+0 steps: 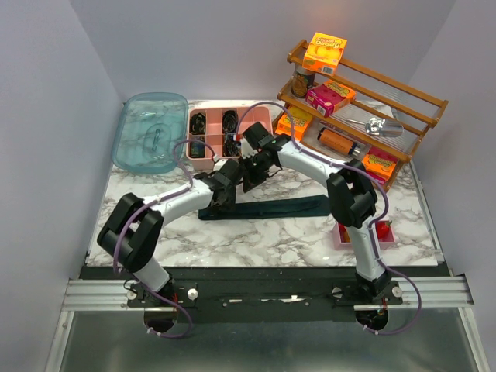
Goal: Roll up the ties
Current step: Roll the tie at the center of the board.
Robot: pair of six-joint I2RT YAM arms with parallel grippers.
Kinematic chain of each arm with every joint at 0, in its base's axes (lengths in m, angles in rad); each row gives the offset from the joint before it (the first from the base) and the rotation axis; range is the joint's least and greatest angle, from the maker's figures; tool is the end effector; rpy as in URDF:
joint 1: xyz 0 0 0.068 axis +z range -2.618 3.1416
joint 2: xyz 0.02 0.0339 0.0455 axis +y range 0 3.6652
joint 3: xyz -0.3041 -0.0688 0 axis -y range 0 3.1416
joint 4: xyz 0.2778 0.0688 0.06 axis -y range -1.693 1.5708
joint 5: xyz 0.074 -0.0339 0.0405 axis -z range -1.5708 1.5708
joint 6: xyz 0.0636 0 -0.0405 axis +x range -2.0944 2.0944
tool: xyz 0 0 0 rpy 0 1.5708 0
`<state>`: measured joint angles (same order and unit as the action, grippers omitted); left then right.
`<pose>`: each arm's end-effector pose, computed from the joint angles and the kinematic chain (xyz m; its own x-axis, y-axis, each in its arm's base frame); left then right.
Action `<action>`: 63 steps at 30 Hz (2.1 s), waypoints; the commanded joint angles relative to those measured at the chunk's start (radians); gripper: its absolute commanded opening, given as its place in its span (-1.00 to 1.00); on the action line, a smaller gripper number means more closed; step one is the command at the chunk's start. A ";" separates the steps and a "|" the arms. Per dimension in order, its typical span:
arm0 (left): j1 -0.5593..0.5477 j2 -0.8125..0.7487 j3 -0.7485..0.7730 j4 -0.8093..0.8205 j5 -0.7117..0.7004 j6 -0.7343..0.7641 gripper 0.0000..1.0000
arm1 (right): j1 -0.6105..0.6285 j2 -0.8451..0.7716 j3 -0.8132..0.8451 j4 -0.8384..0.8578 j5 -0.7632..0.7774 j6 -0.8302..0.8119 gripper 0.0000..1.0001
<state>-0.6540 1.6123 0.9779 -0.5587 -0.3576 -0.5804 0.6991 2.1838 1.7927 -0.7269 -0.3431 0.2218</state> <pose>0.2843 -0.1899 0.1769 -0.8732 0.0221 -0.4868 -0.0136 0.9975 0.0699 0.3944 0.3595 0.1914 -0.8295 -0.4268 -0.3602 -0.5497 0.7381 0.3913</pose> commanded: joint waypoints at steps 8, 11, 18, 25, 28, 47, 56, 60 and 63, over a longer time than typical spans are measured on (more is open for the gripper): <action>0.043 -0.219 -0.042 0.016 -0.018 -0.042 0.57 | 0.033 -0.024 0.056 -0.022 -0.059 -0.021 -0.98; 0.112 -0.279 -0.088 0.046 0.047 -0.049 0.67 | 0.065 -0.004 0.111 -0.035 -0.089 -0.021 -0.98; 0.376 -0.433 -0.301 0.227 0.395 -0.070 0.84 | 0.148 0.080 0.234 -0.045 -0.122 -0.001 -0.98; 0.540 -0.509 -0.439 0.396 0.629 -0.107 0.89 | 0.169 0.168 0.289 -0.055 -0.128 0.001 -0.98; 0.585 -0.505 -0.485 0.462 0.705 -0.116 0.89 | 0.169 0.188 0.304 -0.063 -0.123 -0.004 -0.98; 0.603 -0.385 -0.614 0.690 0.776 -0.139 0.49 | 0.169 0.220 0.218 -0.003 -0.109 0.004 -0.98; 0.603 -0.351 -0.665 0.818 0.819 -0.168 0.27 | 0.169 0.228 0.188 0.017 -0.099 0.007 -0.99; 0.603 -0.341 -0.686 0.875 0.841 -0.170 0.15 | 0.168 0.235 0.197 0.017 -0.097 0.007 -0.98; 0.603 -0.339 -0.705 0.914 0.841 -0.180 0.01 | 0.169 0.238 0.208 0.014 -0.100 0.007 -0.99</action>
<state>-0.0578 1.2610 0.3012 0.2859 0.4511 -0.7525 0.8684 2.3798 1.9938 -0.7246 -0.4545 0.2272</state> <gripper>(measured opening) 0.562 0.011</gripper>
